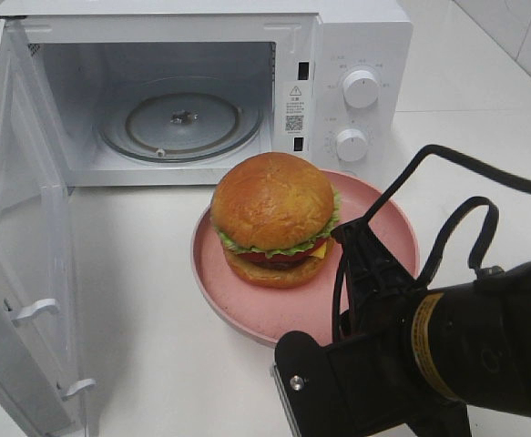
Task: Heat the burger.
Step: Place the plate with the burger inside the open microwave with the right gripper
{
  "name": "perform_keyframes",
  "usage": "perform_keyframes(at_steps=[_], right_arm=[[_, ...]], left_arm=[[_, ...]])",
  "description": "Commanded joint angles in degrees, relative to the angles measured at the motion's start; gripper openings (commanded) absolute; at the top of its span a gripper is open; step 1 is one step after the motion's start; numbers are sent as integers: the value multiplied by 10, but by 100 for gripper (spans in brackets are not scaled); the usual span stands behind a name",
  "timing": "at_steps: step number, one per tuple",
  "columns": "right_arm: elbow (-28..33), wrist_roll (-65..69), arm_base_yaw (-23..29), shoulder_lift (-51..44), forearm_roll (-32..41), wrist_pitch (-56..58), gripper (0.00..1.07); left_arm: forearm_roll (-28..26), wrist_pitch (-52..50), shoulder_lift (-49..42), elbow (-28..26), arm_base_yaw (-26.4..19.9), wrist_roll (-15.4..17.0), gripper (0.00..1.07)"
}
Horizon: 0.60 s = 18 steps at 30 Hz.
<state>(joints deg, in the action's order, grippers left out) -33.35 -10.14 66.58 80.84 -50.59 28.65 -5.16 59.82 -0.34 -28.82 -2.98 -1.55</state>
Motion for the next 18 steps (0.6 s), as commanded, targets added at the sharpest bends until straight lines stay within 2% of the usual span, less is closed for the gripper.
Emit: perform_keyframes(at_steps=[1, 7, 13, 18], right_arm=[[-5, -57, -23, -7, -8, -23, 0], [-40, -156, -69, -7, 50, -37, 0], [-50, -222, -89, -7, 97, -74, 0], [-50, -335, -109, -7, 183, -81, 0]], left_arm=[[1, -6, -10, 2, 0, 3, 98], [1, -6, -10, 2, 0, 3, 98], [1, -6, -10, 2, 0, 3, 98], [1, -6, -10, 2, 0, 3, 98]])
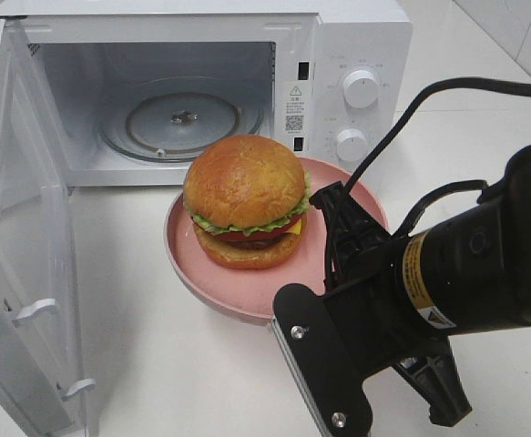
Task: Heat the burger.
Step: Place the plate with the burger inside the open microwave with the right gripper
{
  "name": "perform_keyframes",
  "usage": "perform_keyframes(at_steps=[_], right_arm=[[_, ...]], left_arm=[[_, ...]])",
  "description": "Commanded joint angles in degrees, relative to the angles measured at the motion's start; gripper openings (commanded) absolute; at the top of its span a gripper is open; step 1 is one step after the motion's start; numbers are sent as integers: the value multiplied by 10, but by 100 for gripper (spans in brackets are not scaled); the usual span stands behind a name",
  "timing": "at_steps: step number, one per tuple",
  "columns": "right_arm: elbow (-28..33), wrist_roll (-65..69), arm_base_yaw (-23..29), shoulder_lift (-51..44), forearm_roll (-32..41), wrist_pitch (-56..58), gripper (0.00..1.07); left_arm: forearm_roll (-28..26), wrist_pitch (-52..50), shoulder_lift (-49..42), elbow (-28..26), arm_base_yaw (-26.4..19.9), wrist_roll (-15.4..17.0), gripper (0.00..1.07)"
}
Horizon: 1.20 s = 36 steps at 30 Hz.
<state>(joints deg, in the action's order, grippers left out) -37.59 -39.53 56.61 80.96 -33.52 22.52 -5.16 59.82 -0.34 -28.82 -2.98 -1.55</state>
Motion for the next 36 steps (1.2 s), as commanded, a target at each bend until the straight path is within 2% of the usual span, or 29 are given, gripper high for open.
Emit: perform_keyframes(at_steps=[1, 7, 10, 17, 25, 27, 30, 36], right_arm=[[-8, -41, -9, -8, 13, -20, 0], [-8, -143, -46, -8, 98, -38, 0], [-8, -155, -52, -8, 109, -43, 0], [-8, -294, -97, -8, 218, -55, 0], [-8, -361, -129, -8, 264, -65, 0], [-8, -414, -151, -8, 312, -66, 0], [-8, -451, -168, -8, 342, -67, 0], [-8, -455, -174, -8, 335, -78, 0]], left_arm=[[1, -6, -10, 2, 0, 3, 98], [1, -6, -10, 2, 0, 3, 98], [1, -6, -10, 2, 0, 3, 98], [1, -6, -10, 2, 0, 3, 98], [1, -6, -10, 2, 0, 3, 98], [1, -6, -10, 2, 0, 3, 98], [1, -6, -10, 2, 0, 3, 98], [1, -6, -10, 2, 0, 3, 98]])
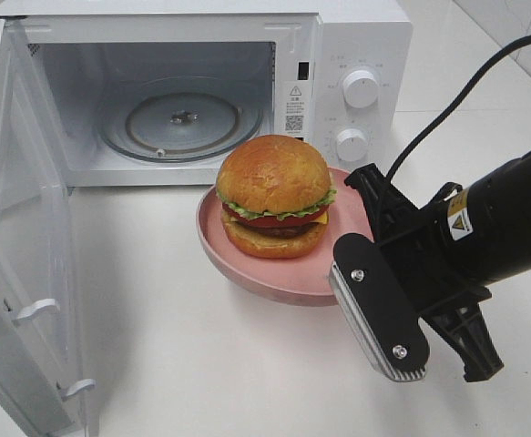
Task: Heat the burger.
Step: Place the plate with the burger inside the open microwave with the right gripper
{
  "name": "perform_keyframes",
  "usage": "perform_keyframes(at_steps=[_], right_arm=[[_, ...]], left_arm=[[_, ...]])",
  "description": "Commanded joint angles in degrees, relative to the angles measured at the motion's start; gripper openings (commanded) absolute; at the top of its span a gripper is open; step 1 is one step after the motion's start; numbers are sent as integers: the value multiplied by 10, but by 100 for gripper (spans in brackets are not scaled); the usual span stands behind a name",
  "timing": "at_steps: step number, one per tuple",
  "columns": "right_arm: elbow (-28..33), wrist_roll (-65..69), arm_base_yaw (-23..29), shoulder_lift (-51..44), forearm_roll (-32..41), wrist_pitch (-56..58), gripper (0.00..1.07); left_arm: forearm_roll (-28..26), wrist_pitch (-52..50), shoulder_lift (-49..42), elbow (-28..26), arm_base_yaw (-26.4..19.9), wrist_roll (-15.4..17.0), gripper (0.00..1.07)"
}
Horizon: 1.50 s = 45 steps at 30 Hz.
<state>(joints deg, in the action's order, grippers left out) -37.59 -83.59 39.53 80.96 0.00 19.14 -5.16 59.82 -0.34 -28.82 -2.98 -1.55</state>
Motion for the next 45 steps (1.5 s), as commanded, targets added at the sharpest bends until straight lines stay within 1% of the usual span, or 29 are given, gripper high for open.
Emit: perform_keyframes(at_steps=[1, 4, 7, 10, 17, 18, 19, 26, 31, 33, 37, 38, 42, 45], right_arm=[[-8, -12, -3, -8, 0, -48, 0], [-8, 0, -3, -5, -16, -63, 0], [-8, 5, -3, -2, -16, -67, 0], [-22, 9, -3, 17, -15, -68, 0], [-74, 36, -2, 62, -14, -72, 0], [-74, 36, -2, 62, -14, -72, 0], [-89, 37, -2, 73, -14, -72, 0], [-121, 37, -2, 107, -18, -74, 0], [-147, 56, -2, 131, -37, -74, 0], [-164, 72, -2, 143, -57, -74, 0], [-182, 84, -2, 154, -66, -74, 0], [-196, 93, -2, 162, -73, -74, 0], [-213, 98, -2, 176, -75, -74, 0], [-238, 99, 1, 197, -77, -73, 0]], left_arm=[[1, -6, -10, 2, 0, 3, 98], [1, -6, -10, 2, 0, 3, 98], [1, -6, -10, 2, 0, 3, 98], [1, -6, -10, 2, 0, 3, 98], [1, -6, -10, 2, 0, 3, 98], [1, -6, -10, 2, 0, 3, 98], [1, -6, -10, 2, 0, 3, 98], [1, -6, -10, 2, 0, 3, 98], [1, -6, -10, 2, 0, 3, 98], [1, -6, -10, 2, 0, 3, 98], [1, -6, -10, 2, 0, 3, 98], [1, -6, -10, 2, 0, 3, 98], [1, -6, -10, 2, 0, 3, 98], [1, -6, -10, 2, 0, 3, 98]])
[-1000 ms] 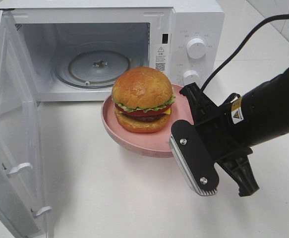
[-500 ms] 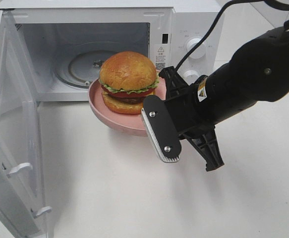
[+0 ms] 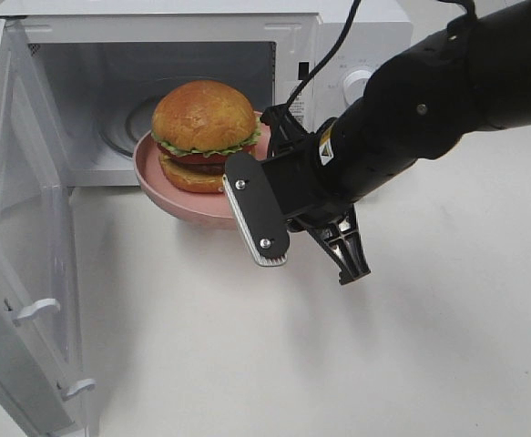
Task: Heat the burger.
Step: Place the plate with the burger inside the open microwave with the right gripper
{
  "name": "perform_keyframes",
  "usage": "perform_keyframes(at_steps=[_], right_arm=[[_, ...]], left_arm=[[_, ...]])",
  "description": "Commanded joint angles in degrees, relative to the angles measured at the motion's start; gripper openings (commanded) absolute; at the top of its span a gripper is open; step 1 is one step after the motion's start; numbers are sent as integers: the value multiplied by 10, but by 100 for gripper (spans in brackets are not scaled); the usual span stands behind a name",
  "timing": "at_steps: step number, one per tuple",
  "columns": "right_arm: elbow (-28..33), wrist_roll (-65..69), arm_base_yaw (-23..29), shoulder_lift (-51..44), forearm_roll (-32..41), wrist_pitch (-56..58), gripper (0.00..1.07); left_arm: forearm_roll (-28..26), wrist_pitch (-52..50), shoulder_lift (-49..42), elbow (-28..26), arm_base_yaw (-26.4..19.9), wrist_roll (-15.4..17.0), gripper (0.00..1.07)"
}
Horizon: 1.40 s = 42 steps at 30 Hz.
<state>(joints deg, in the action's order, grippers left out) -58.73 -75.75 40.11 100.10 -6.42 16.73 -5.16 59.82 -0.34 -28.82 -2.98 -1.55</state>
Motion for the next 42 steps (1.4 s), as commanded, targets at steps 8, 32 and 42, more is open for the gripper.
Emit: perform_keyframes(at_steps=[8, 32, 42], right_arm=[[-78, 49, -1, 45, -28, -48, 0], [-211, 112, -1, 142, -56, -19, 0], [-307, 130, -1, 204, -57, 21, 0]], left_arm=[[1, -6, -10, 2, 0, 3, 98], [1, -6, -10, 2, 0, 3, 98], [1, -6, -10, 2, 0, 3, 98]])
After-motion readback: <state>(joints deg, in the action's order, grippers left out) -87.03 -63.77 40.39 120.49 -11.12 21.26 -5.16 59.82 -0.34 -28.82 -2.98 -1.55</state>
